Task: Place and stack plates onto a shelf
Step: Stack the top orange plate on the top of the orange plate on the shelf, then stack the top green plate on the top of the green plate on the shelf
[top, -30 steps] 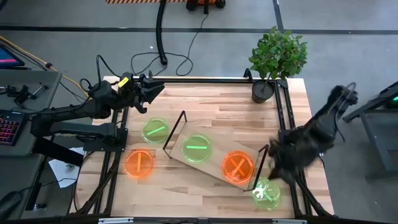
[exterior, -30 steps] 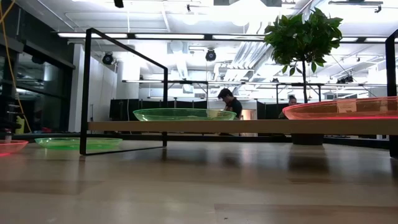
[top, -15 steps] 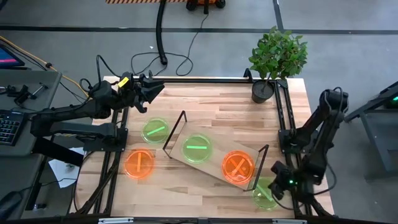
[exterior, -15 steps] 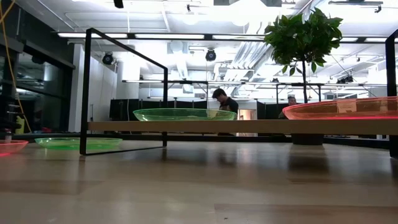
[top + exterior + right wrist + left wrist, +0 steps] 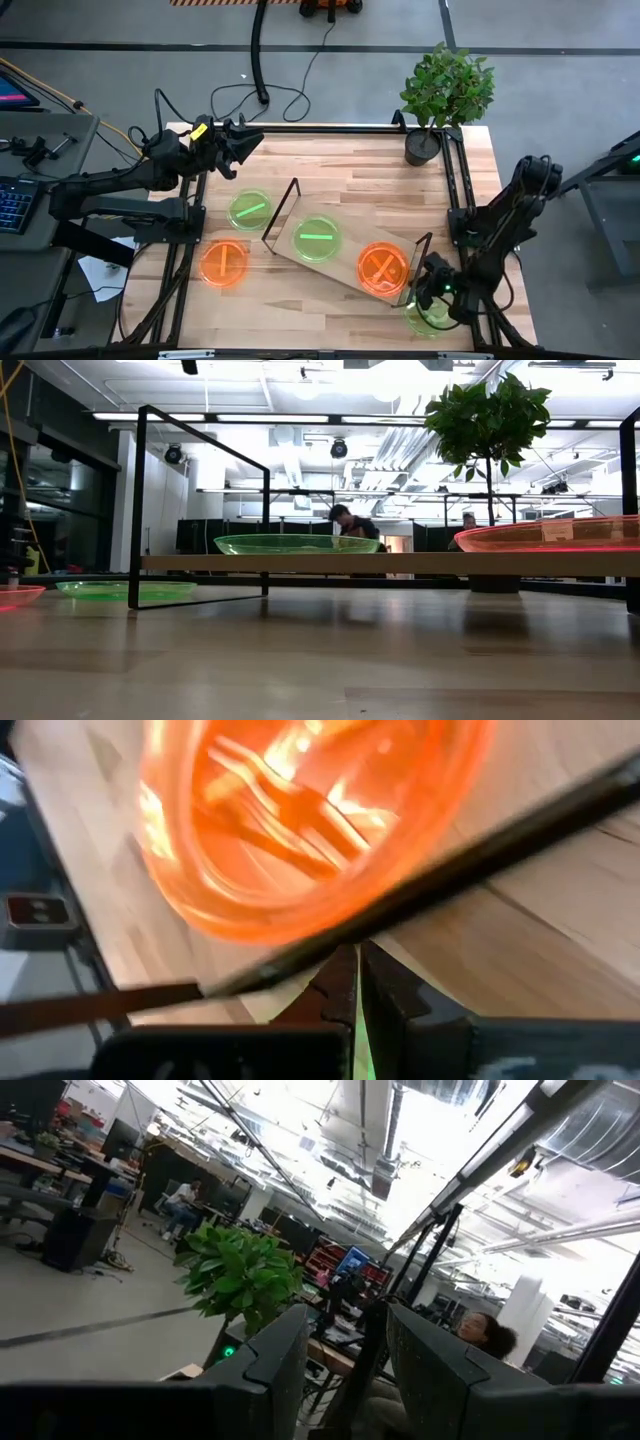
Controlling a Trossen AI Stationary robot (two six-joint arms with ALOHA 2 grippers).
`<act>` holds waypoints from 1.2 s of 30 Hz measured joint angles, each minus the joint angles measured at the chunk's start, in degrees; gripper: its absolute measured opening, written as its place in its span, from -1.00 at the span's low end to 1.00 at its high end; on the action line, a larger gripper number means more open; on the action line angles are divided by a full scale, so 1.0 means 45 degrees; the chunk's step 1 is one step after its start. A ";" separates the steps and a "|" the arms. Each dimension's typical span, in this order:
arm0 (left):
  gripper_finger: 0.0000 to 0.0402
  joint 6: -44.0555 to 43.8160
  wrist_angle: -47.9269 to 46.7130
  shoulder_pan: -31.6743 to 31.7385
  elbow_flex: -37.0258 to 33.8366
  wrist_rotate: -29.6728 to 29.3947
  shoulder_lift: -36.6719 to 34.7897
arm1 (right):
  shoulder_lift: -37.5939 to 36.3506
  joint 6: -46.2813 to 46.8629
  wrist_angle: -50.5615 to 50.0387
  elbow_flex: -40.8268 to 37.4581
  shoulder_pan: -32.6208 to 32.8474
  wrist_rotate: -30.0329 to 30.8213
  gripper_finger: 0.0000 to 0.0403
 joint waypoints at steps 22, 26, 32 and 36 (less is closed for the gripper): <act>-0.36 0.0019 -0.0019 -0.0005 0.0003 -0.0139 0.0000 | -0.0137 -0.0437 -0.0109 0.0005 -0.0461 -0.0418 -1.00; -0.36 0.0019 -0.0033 -0.0005 0.0003 -0.0135 0.0000 | -0.1148 -0.0352 -0.0955 0.0005 0.0078 -0.1247 -1.00; -0.36 0.0024 -0.0035 -0.0005 0.0003 -0.0134 0.0000 | -0.3694 -0.0411 -0.2356 0.0000 0.0837 -0.2009 -1.00; -0.36 0.0024 -0.0038 -0.0005 0.0003 -0.0132 0.0004 | -0.6017 -0.1303 -0.1952 0.0000 0.0947 -0.1936 -1.00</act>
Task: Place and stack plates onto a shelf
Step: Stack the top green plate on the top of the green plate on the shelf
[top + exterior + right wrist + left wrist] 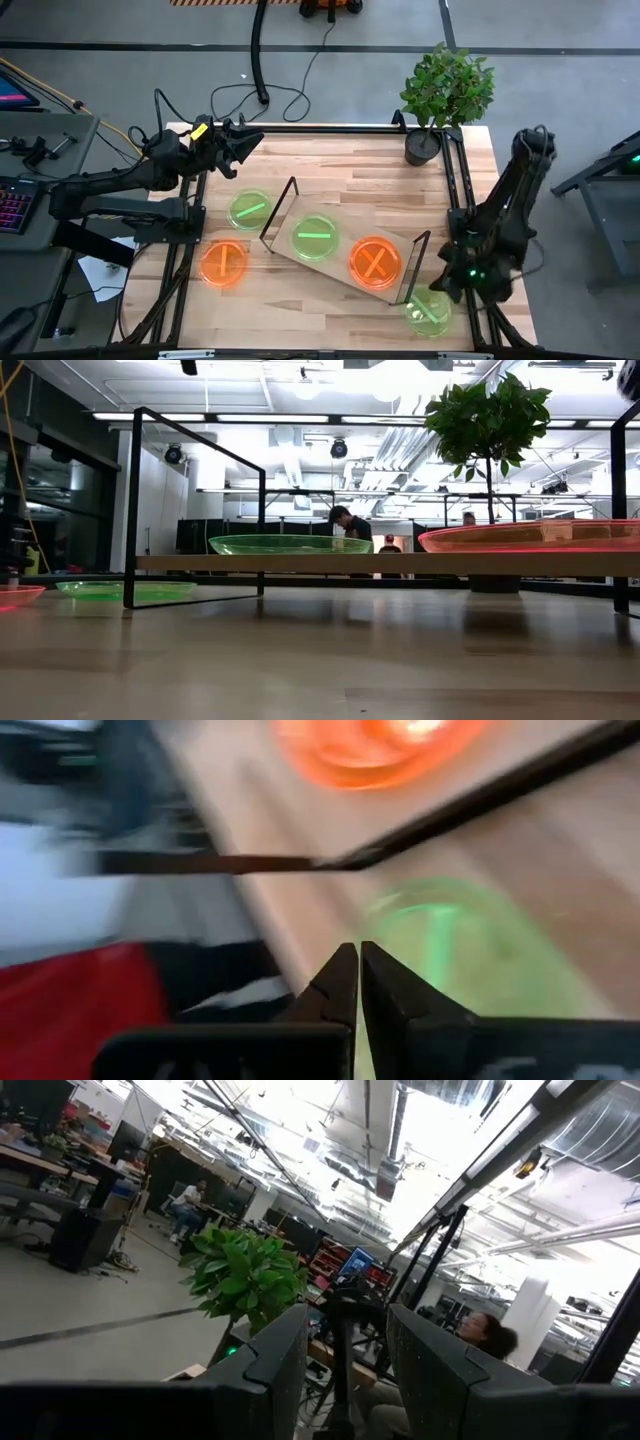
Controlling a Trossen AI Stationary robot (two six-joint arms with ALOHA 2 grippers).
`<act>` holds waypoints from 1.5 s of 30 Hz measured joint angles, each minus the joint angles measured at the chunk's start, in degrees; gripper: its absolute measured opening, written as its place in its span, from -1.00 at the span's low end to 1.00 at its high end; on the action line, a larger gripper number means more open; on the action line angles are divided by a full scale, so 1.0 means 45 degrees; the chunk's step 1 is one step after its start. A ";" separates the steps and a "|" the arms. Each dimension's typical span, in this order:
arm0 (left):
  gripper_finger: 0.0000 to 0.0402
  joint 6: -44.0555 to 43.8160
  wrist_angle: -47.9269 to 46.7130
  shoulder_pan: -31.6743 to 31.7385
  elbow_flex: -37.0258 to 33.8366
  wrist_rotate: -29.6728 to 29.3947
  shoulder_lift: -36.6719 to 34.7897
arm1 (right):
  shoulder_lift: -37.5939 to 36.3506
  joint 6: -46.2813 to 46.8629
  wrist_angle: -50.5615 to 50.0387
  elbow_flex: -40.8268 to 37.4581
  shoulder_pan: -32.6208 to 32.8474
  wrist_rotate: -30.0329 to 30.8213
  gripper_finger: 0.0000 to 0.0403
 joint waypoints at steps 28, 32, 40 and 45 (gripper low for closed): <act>-0.36 0.0673 -0.0001 0.0000 0.0000 0.0018 -0.0004 | -0.4091 -1.5033 0.7100 0.0019 -0.7033 0.5831 -1.00; -0.36 0.0680 -0.0018 0.0005 0.0000 0.0018 -0.0001 | -0.3697 -1.5214 0.7533 0.0019 -0.7791 0.5066 -1.00; -0.36 0.0680 -0.0025 0.0005 0.0005 0.0018 -0.0004 | -0.3177 -1.6707 0.9298 0.0019 -0.8464 0.4525 -0.95; -0.36 0.0675 -0.0109 0.0005 0.0005 0.0018 -0.0004 | -0.2913 -1.8328 1.0695 0.0019 -0.8484 0.4751 -0.64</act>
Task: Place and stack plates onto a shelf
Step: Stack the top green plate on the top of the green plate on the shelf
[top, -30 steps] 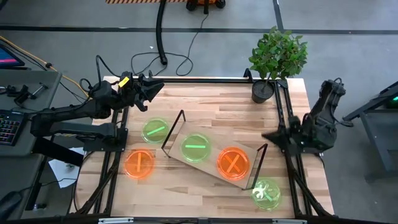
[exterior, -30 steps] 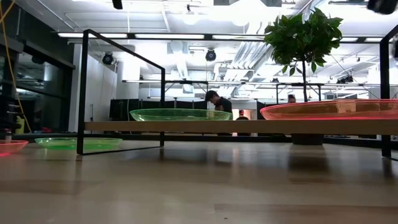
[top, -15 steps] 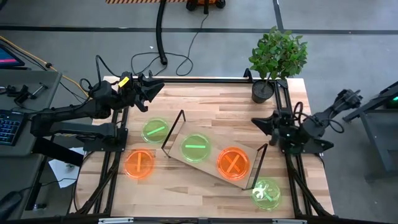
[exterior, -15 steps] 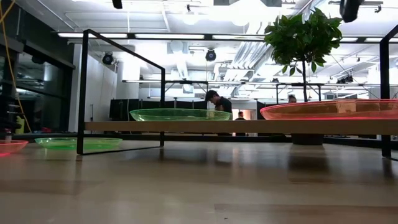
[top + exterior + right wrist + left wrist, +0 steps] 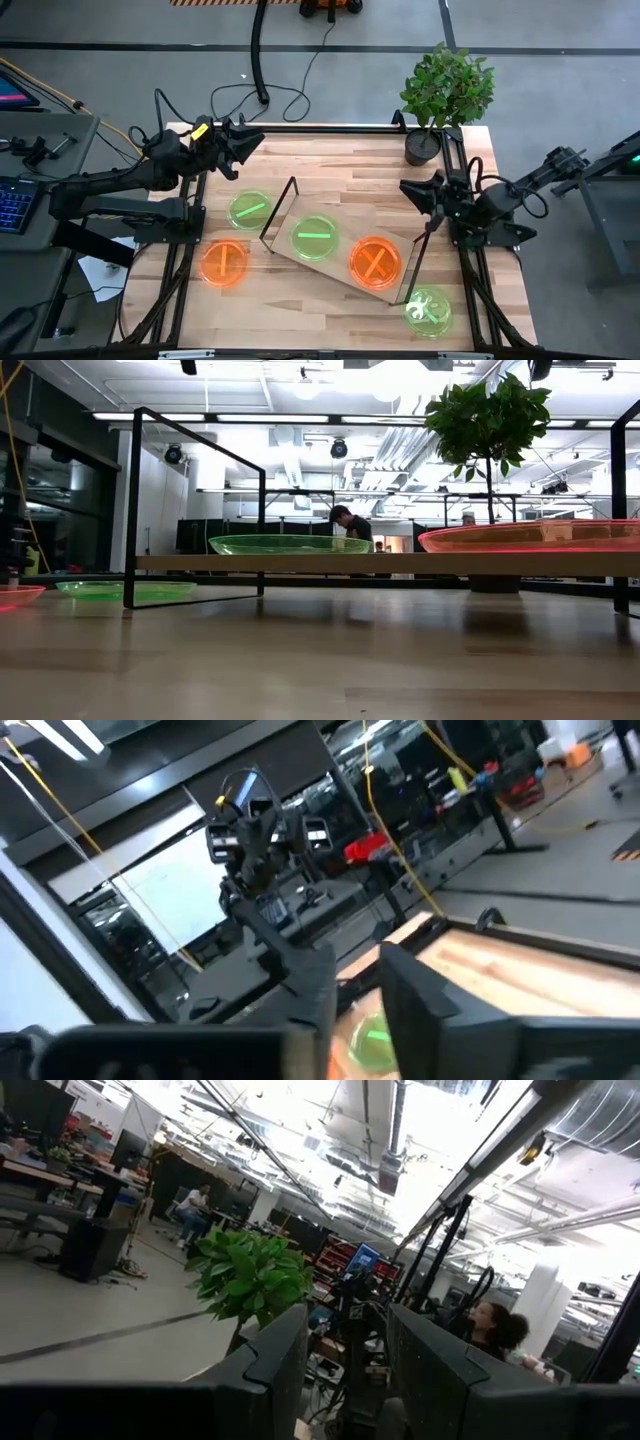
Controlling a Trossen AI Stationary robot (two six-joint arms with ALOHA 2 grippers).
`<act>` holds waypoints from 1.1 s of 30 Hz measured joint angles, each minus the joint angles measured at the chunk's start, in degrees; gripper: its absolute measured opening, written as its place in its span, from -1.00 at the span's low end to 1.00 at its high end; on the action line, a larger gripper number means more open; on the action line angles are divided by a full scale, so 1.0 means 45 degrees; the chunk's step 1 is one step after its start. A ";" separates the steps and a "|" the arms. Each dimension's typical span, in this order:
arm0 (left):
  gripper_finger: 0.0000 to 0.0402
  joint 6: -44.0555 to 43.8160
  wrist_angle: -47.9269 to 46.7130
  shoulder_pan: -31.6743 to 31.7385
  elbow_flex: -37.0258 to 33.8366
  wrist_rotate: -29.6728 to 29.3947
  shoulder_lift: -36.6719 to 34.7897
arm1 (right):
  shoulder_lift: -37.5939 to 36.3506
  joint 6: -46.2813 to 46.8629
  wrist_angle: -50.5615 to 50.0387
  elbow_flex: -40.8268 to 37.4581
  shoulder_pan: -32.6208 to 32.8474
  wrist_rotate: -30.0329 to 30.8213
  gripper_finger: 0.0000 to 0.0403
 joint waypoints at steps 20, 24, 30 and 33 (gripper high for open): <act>-0.36 -0.0029 -0.0675 -0.0005 0.0010 0.0988 0.0005 | 0.2004 -0.2150 0.0018 0.2271 -0.0711 -0.0423 0.04; -0.36 -0.0034 -0.0690 -0.0005 0.0010 0.1377 0.0005 | 0.2362 -0.2150 -0.1179 0.3184 -0.1117 -0.0418 0.04; -0.36 -0.1069 -0.1821 0.0278 0.0190 0.1462 0.0005 | 0.2507 -0.1533 -0.2406 0.3770 -0.1390 -0.0543 0.04; -0.36 -0.1595 -0.5214 0.1060 0.1296 0.1242 0.0261 | 0.2507 -0.1241 -0.2710 0.3774 -0.1477 -0.0598 0.04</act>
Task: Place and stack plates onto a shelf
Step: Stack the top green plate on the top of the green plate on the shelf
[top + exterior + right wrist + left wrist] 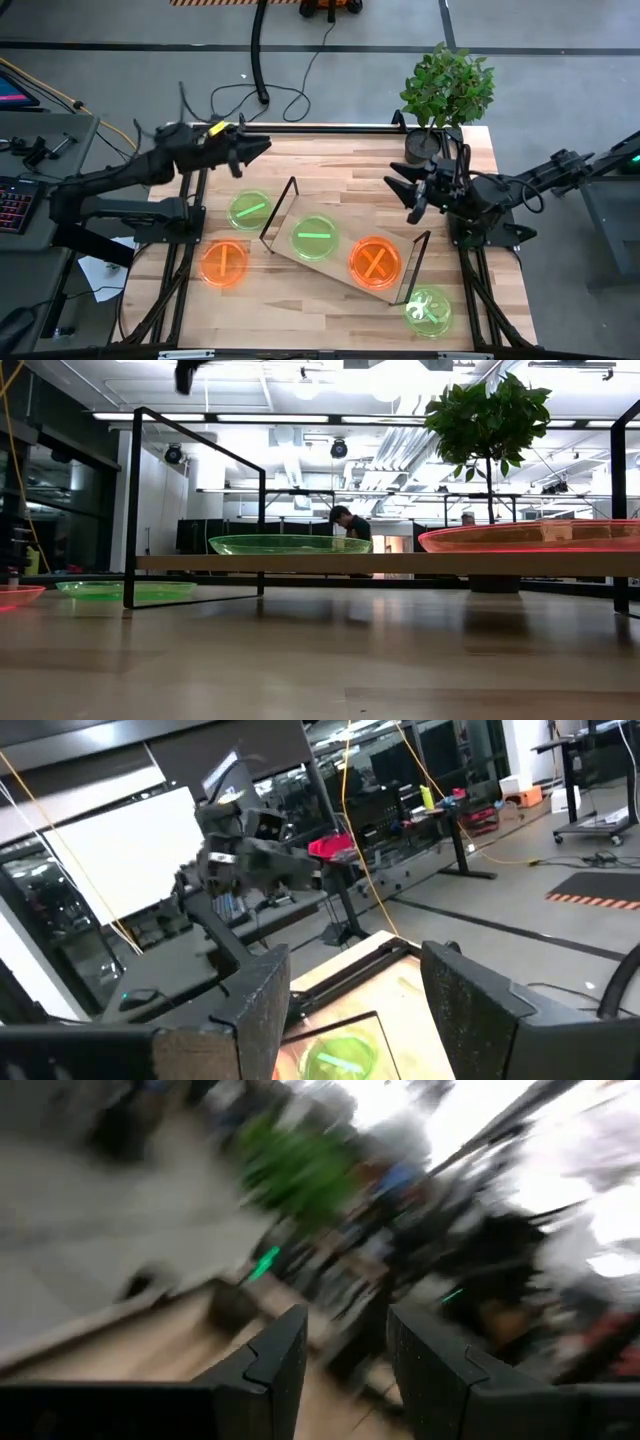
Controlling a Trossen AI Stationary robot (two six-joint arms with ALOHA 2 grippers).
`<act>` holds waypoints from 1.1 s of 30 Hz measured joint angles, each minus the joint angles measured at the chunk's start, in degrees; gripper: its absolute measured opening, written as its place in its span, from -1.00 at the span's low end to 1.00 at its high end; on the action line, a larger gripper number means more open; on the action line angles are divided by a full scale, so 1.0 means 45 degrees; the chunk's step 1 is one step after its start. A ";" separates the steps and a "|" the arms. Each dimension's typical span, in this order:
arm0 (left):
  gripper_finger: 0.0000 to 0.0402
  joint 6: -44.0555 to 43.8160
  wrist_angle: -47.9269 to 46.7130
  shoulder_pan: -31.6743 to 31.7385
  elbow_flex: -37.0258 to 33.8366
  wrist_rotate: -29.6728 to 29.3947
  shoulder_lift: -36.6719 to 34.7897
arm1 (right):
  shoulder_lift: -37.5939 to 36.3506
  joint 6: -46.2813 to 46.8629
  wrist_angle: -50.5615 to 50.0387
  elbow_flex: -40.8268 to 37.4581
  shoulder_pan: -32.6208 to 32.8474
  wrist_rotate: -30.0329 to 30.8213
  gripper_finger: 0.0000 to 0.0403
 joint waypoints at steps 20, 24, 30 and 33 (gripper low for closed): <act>-0.07 -0.0105 -0.8736 0.4113 -0.2105 0.2017 0.3087 | 0.0000 0.2538 -0.2292 0.0000 -0.0160 -0.0636 0.04; -0.06 -0.0389 -0.8708 0.4108 -0.2756 0.1528 0.3394 | 0.0000 0.2537 -0.2297 0.0000 -0.0160 -0.0636 0.04; -0.06 -0.0400 -0.8658 0.4108 -0.2986 0.0797 0.4212 | 0.0000 0.2537 -0.2302 0.0000 -0.0160 -0.0631 0.04; -0.06 -0.0036 -0.8702 0.4108 -0.2986 0.0778 0.4886 | 0.0000 0.2537 -0.2302 0.0000 -0.0160 -0.0631 0.04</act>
